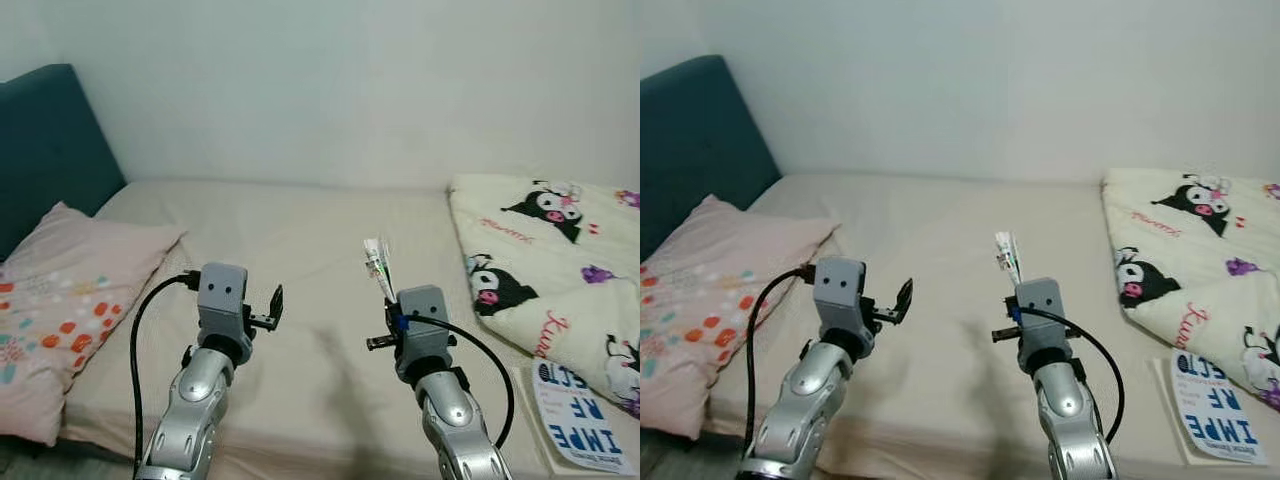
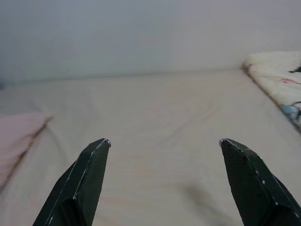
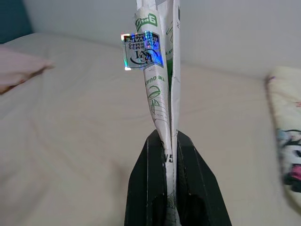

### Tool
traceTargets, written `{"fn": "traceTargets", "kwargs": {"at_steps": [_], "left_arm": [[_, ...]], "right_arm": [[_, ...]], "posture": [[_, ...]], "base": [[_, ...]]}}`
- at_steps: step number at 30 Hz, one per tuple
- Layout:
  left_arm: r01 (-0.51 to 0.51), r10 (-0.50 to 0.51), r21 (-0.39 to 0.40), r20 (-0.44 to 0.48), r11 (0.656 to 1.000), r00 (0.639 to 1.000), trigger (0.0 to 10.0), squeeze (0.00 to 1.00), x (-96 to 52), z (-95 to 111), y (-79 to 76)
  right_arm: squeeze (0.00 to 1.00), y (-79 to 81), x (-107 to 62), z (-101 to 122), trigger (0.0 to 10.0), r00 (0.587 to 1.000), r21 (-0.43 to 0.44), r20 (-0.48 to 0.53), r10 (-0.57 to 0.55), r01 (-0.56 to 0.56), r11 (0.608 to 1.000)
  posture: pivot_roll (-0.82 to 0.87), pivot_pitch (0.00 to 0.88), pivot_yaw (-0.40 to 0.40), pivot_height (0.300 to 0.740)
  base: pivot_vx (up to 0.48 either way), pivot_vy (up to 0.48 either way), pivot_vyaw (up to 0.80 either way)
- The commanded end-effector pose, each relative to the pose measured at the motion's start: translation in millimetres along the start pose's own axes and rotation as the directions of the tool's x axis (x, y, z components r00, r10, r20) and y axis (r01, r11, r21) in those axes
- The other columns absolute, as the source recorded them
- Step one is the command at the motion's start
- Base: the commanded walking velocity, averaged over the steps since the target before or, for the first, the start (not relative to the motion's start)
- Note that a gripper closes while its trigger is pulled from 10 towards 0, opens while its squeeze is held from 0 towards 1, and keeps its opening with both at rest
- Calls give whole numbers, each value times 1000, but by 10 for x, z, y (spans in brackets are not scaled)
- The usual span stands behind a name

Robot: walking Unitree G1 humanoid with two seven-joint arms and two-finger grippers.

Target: Clean up the room

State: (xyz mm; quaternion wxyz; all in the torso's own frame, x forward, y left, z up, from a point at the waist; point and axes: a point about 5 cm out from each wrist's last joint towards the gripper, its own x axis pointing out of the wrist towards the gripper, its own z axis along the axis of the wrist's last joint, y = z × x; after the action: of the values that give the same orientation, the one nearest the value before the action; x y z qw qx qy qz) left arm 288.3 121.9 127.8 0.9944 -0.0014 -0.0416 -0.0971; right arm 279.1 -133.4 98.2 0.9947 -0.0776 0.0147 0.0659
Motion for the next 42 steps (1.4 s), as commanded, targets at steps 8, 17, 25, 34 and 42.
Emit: {"fn": "traceTargets", "kwargs": {"at_steps": [8,17,25,34,42], "left_arm": [[1,-2,-32,-30,999,1000,10000,0,-63,-49,13],[1,-4,-49,-58,999,998,10000,0,-91,-71,13],[7,-10,-36,-67,999,998,10000,0,-106,-77,17],[6,-6,5,-68,1000,998,10000,0,-116,-80,17],[-7,10,28,-89,1000,996,10000,0,-104,-97,34]], "right_arm": [[0,38,20,-10,10000,1000,13,-13,24,-24,1000],[0,57,25,-11,10000,999,14,-14,36,-36,999],[0,64,39,-8,10000,999,14,-12,42,-42,999],[0,94,56,-4,10000,998,14,-11,58,-58,998],[0,93,99,12,10000,998,12,-5,59,-59,998]], "posture": [[23,37,-8,740],[27,33,-13,740],[30,26,-15,740],[37,22,-23,740],[40,25,-23,740]], "base": [[0,-120,800],[0,0,800],[0,0,800],[0,0,800],[0,0,800]]}}
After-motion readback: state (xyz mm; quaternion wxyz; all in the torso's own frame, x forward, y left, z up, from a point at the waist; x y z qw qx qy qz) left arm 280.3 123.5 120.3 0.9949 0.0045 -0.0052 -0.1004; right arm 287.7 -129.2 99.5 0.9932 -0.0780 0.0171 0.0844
